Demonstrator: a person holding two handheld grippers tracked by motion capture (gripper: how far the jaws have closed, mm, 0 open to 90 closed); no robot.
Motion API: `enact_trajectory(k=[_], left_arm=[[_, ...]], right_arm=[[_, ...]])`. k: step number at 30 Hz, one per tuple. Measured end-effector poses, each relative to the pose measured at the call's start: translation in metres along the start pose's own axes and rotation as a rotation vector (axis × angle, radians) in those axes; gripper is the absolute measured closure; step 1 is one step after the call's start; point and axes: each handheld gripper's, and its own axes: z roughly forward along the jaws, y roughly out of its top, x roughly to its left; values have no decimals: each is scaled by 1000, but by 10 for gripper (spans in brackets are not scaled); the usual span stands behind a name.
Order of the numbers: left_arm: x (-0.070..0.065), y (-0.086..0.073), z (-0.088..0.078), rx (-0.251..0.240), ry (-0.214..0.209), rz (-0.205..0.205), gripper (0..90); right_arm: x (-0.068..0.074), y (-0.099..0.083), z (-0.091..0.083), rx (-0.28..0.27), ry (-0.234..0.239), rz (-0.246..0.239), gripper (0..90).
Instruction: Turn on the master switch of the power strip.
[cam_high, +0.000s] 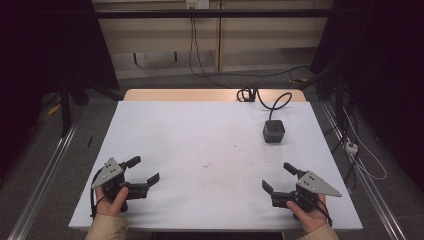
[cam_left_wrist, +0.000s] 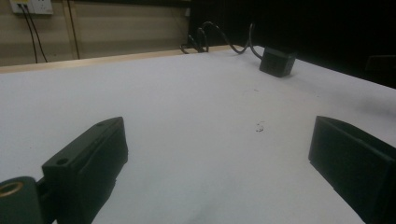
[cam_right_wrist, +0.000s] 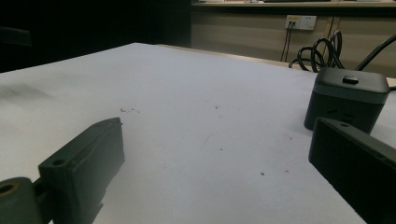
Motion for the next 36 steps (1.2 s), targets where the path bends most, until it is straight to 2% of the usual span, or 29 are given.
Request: enact_trajectory(k=[10,15,21,28,36], left_arm=[[0,1,0,0,2,6,42],[4,-1,2,1,4,-5,42],[4,-1,-1,-5,2,-3,42],[4,-2,-6,-7,9,-4,42],[5,-2,-3,-6,17,-8,42]], right_arm=[[1,0,3,3,6,2,44],[-4,1,8,2,-11,25,54],[-8,5,14,8,-35,13,59],[-9,10,18,-6,-43,5,59],[-9,9,21,5,-35,-7,63]])
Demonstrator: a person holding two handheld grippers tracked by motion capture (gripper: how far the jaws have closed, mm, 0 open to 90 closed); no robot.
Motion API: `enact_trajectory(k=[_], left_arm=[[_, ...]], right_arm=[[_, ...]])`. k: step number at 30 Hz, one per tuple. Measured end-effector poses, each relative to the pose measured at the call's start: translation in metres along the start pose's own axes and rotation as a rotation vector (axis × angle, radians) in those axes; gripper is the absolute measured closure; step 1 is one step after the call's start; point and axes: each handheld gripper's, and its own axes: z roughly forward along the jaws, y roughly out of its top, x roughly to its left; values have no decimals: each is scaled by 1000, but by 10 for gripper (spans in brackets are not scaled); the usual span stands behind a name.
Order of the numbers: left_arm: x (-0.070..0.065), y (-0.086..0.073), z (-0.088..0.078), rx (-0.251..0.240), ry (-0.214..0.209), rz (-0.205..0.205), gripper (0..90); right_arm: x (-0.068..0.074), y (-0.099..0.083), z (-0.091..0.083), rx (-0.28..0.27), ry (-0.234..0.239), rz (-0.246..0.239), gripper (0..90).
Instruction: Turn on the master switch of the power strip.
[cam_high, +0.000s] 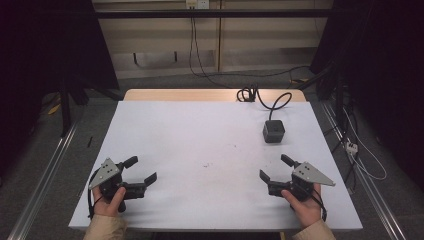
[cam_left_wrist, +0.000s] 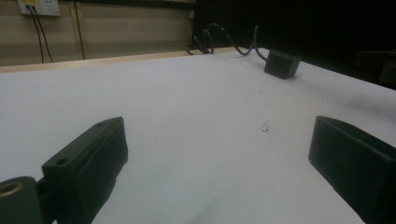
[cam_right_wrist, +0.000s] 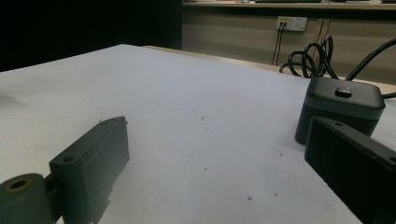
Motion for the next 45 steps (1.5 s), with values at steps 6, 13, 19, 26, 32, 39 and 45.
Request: enact_trajectory(k=[6,13,19,26,32,39,45], left_arm=[[-1,0,1,1,-2,4,42],[-1,0,4,5,-8,7,42],[0,1,4,-1,-6,9,42],[-1,0,3,0,1,8,42],[-1,1,4,-9,0,7,42],[-2,1,5,-8,-3,10,42],[-2,1,5,-7,-4,12,42]], right_arm=[[-1,1,0,-1,3,2,67],[-4,4,2,1,-4,-3,68],[-8,6,4,9,-21,-8,74],[-14,11,4,11,-31,3,104],[-19,13,4,17,-46,19,118],[-25,17,5,25,-63,12,137],[-30,21,8,35,-67,31,185]])
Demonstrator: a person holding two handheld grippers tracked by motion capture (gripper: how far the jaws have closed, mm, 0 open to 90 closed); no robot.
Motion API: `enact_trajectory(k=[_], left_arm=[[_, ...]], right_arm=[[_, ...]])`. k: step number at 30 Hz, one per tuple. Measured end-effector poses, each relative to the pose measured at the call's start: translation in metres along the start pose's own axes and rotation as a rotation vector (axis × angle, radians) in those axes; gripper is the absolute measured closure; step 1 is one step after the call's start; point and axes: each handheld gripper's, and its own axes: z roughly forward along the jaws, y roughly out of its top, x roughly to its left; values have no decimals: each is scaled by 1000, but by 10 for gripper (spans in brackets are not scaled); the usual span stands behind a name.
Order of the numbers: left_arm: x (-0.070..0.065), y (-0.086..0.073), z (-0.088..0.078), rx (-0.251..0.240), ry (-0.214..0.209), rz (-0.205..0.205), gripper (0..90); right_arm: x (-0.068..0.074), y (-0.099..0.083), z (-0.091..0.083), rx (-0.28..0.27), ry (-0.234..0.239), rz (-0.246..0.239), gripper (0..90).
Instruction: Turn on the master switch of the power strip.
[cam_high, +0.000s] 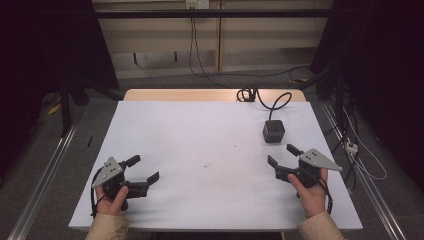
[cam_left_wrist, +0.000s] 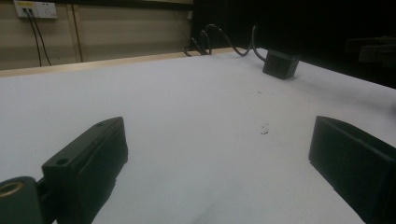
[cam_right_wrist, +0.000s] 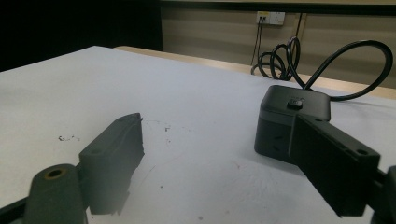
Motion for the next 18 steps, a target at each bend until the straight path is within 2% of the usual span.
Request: enact_trajectory(k=[5,12,18], left_arm=[[0,0,0,-5,1,-3,42],[-1,0,2,0,-6,2,42],[-1,1,2,-3,-9,5,42]], right_arm=[[-2,3,3,7,-15,-13,202],[-9,9,4,3,-27,19,280],[-13,11,6,10,-32,23,327]])
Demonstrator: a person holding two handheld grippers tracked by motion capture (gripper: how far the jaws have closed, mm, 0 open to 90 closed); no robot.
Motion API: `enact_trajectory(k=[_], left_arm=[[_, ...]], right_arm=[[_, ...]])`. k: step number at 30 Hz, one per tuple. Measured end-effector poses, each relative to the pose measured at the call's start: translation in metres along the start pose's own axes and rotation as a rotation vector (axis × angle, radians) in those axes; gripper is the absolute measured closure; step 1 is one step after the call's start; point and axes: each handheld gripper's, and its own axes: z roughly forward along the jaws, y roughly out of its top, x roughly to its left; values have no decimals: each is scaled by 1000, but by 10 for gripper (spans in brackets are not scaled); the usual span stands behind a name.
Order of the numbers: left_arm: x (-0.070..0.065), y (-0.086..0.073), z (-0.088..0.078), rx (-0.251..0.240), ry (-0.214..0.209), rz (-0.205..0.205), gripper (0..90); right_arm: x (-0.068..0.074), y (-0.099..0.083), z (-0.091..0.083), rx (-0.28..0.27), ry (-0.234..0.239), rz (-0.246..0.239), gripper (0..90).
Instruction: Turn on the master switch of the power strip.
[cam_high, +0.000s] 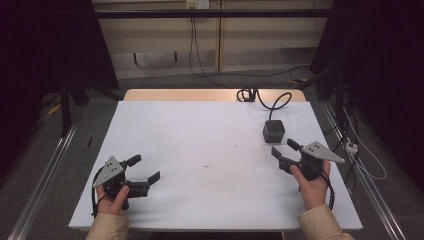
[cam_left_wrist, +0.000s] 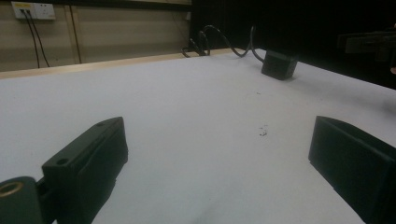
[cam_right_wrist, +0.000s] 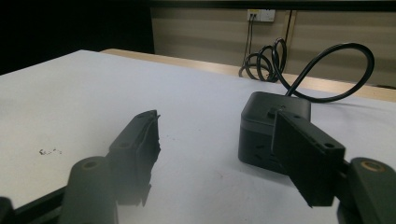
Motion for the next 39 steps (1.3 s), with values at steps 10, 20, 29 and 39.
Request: enact_trajectory(k=[10,20,29,39], left_arm=[[0,0,0,-1,2,-3,42],[0,-1,0,-3,-3,-6,42],[-1,-1,1,-7,-6,-6,42],[-1,-1,2,-3,-1,-10,41]], right_arm=[[-1,5,7,9,1,-36,419],[-5,8,15,13,6,-52,497],[-9,13,19,16,21,-32,570],[-13,15,24,25,16,-16,629]])
